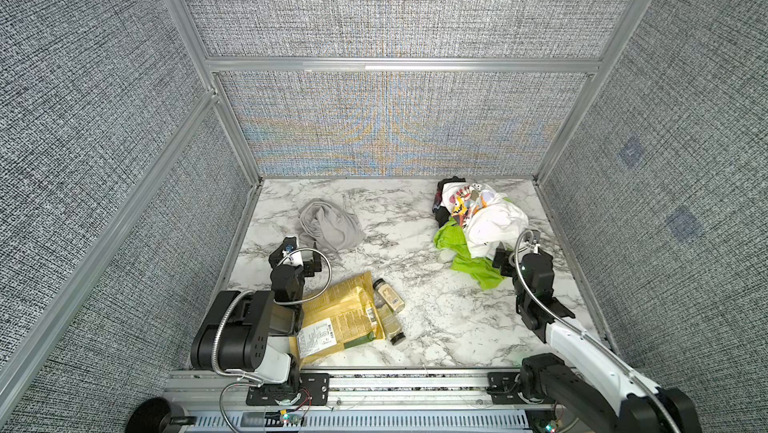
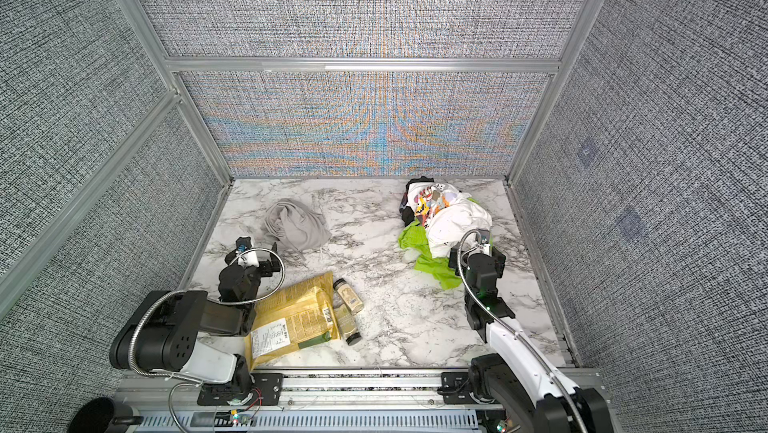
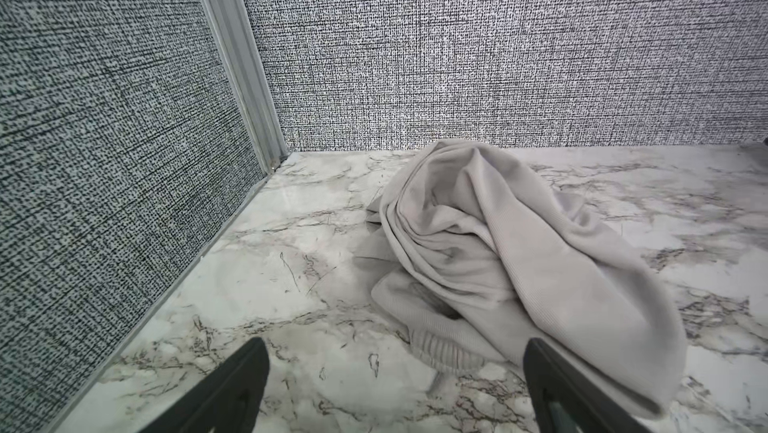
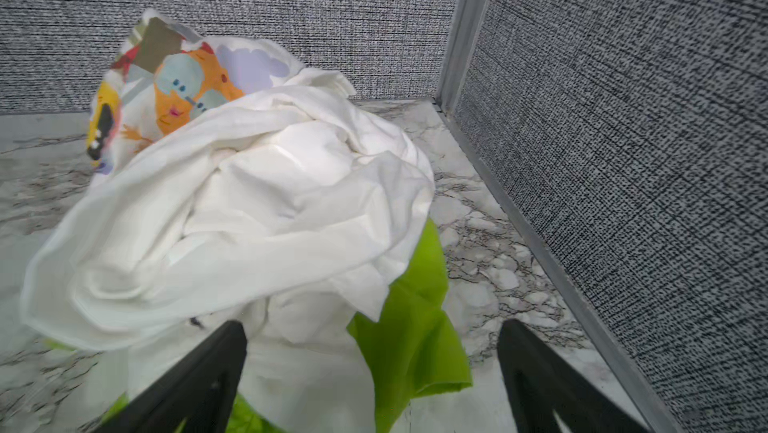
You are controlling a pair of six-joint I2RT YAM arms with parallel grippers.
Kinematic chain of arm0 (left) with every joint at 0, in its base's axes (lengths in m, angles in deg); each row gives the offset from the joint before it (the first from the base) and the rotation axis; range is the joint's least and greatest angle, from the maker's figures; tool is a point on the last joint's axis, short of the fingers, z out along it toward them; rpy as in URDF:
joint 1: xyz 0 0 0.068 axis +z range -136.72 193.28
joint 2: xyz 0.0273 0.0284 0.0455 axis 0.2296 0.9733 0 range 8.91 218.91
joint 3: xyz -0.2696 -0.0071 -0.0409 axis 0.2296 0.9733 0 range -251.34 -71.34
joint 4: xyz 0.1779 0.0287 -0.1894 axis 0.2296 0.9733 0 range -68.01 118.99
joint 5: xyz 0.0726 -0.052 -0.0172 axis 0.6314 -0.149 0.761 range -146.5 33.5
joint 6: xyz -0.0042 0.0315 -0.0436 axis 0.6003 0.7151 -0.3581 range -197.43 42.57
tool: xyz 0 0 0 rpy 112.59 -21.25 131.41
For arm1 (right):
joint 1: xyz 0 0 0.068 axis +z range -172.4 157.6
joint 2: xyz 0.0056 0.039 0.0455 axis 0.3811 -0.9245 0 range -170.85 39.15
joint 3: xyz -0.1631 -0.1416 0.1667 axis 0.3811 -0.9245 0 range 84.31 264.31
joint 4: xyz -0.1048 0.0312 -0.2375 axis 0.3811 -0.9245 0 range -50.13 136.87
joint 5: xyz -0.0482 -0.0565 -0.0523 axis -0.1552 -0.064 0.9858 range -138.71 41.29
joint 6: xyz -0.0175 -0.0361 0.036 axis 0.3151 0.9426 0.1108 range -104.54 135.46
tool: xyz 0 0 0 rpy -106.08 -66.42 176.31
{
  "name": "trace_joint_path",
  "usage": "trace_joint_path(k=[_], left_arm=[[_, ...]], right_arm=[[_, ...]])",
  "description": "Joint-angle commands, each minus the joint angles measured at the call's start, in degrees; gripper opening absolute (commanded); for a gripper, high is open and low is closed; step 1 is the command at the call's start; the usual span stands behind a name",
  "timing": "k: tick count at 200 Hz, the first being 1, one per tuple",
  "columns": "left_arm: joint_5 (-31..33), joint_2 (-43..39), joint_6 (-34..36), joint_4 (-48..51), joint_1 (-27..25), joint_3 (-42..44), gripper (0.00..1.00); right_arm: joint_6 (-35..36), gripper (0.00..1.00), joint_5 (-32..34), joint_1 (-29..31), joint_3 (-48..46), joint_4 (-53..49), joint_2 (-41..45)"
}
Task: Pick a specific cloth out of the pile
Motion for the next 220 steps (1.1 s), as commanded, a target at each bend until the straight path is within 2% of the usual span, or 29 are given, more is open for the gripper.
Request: trace_joint_path(k=[1, 42, 72, 100, 126, 180, 187, 197, 220], left_arm=[[-0.8, -0.2, -0.4, -1.9, 0.1, -0.2, 0.99], [-0.8, -0.2, -0.4, -1.7, 0.1, -0.3, 0.99], [-0.8, 0.0, -0.4, -2.0, 0.0, -0.3, 0.99], [-0.8, 0.0, -0.4, -2.1, 0.1, -0.3, 0.99], [-0.9, 0.0, -0.4, -2.1, 0.1, -0.3, 0.99], [-0.9, 0.1, -0.4, -2.1, 0.0, -0.2, 0.99], [-0.9, 0.1, -0.4, -2.1, 0.1, -0.2, 0.99], [-0.9, 0.1, -0.4, -2.1, 0.1, -0.2, 0.99], [-0.8, 0.1, -0.4, -2.1, 0.1, -0.3, 0.99]], right_arm=[[1.8, 0.99, -1.1, -2.8, -1.6, 15.1, -5.6], [3.7, 0.99, -1.3, -3.4, -4.5, 31.6, -19.0], [4.7, 0.99, -4.1, -3.9, 0.0, 28.5, -23.6], [5.4, 0.99, -6.4, -4.1, -0.8, 36.0, -30.8], [4.5, 0.99, -10.6, -6.1, 0.2, 33.5, -30.4], [4.5, 0.99, -11.0, -6.2, 0.2, 33.3, -30.4], [5.0, 0.99, -14.3, -7.1, 0.5, 32.8, -30.3], [6.6, 0.99, -23.6, -8.7, 1.4, 31.0, -30.4], [6.4, 0.99, -25.7, -9.6, 1.2, 31.6, -30.5]])
